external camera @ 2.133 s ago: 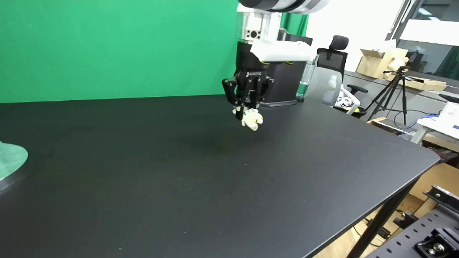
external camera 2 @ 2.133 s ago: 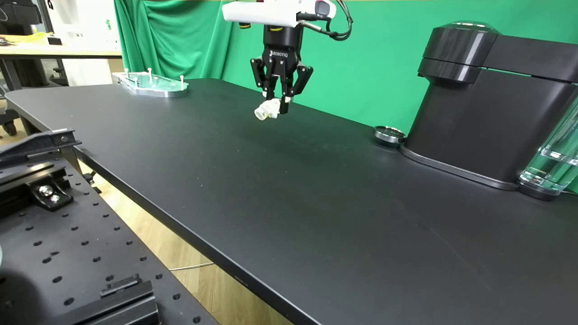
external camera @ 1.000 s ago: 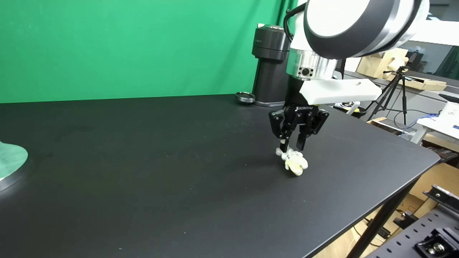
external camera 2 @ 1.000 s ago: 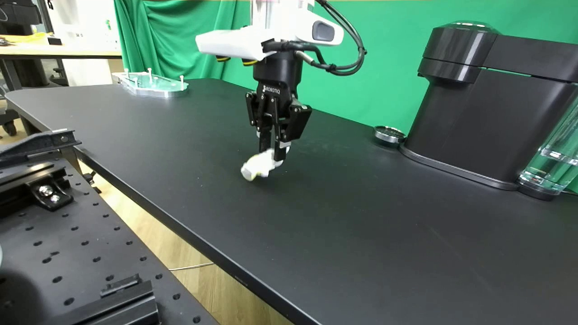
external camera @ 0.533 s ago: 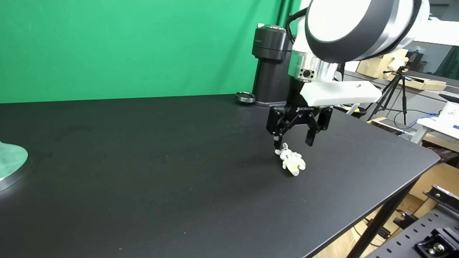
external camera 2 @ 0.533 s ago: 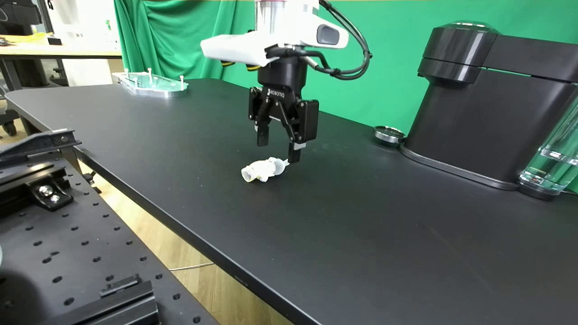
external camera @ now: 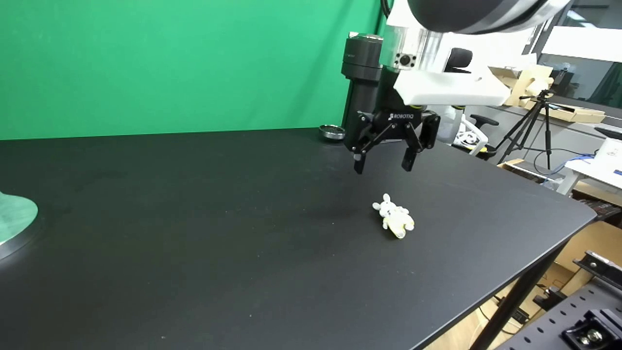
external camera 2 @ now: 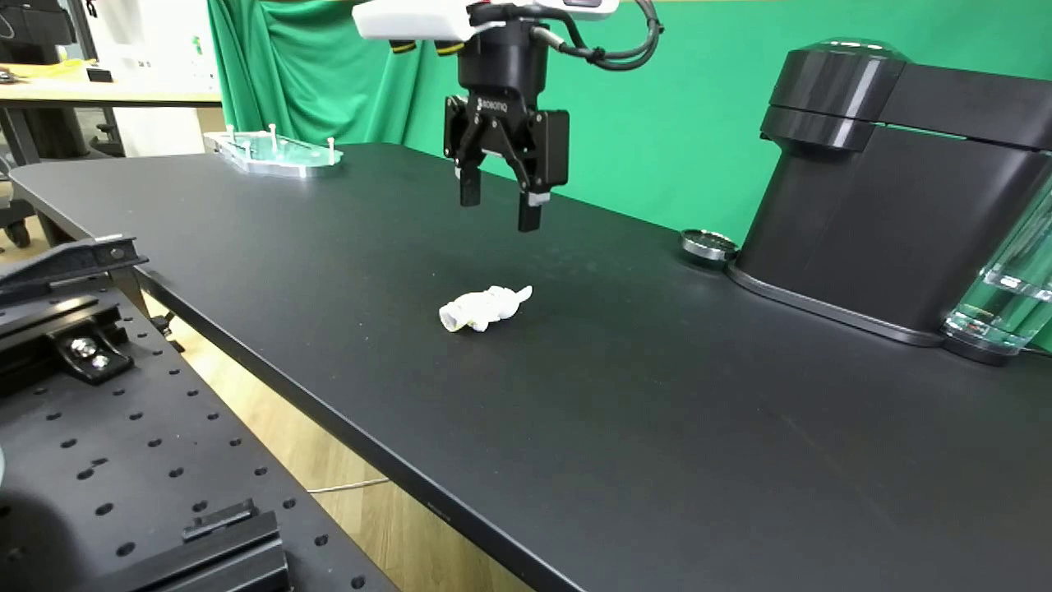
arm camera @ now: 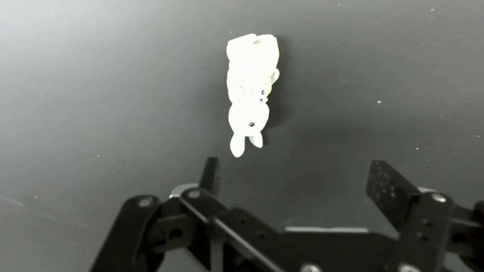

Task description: Move the white toy forwards

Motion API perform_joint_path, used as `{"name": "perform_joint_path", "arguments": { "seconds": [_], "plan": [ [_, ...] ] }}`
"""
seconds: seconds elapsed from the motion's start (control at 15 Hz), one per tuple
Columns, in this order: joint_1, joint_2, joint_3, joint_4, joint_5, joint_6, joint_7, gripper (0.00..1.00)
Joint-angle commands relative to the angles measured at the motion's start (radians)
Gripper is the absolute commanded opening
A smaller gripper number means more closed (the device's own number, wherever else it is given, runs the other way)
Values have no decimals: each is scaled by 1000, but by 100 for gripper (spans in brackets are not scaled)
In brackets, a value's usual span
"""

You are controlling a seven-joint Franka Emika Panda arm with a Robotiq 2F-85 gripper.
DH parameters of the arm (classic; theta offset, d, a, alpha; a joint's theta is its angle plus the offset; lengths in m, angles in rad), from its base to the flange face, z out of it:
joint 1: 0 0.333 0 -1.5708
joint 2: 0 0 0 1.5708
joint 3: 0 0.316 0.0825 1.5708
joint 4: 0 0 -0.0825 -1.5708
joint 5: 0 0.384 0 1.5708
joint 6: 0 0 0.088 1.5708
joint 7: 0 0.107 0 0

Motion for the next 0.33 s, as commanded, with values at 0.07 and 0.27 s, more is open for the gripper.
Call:
{"name": "perform_joint_path", "arguments": {
  "seconds": [0.07,0.27],
  "plan": [
    [-32,-116,80,-12,114,-137,4,100],
    [-47,-152,111,-8,144,-192,14,100]
  ]
}}
